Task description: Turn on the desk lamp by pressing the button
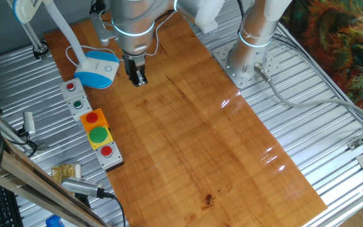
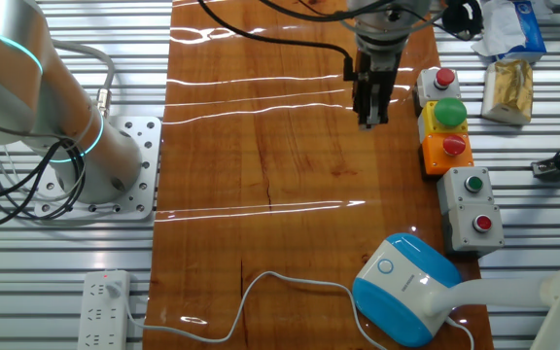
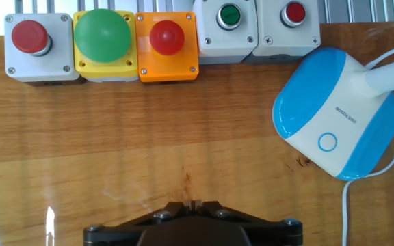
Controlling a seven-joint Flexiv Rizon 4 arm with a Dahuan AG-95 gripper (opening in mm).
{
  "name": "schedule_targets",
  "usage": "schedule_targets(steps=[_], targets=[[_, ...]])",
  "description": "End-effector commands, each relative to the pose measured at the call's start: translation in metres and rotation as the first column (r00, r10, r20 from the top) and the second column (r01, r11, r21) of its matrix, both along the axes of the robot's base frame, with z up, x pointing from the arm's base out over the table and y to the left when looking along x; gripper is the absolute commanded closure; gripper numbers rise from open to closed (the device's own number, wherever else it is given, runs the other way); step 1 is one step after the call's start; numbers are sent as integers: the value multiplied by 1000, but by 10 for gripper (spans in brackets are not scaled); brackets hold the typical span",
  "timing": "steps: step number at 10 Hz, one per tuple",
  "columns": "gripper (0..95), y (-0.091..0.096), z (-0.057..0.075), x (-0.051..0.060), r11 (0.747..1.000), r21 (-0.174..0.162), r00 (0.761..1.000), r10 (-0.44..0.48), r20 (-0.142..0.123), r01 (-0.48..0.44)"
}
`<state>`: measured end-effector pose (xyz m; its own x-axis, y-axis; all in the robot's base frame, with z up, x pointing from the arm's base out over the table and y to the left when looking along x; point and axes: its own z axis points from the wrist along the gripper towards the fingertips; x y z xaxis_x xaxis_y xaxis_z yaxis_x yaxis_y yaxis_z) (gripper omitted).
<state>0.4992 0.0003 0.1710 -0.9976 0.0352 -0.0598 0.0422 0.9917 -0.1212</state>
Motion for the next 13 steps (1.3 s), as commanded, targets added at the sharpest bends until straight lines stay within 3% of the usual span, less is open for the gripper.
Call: schedule_targets(steps=[1,3,6,9,13], targets=[[950,-3,1,1,1000,-1,1000,16,-8,-16],[950,-15,1,3,1000,-3,999,28,-20,-28],[950,-43,-3,3,1000,0,1000,-5,-17,5],[950,-65,3,9,990,8,990,-143,-9,143],[950,-91,6,15,977,15,977,-214,2,214]])
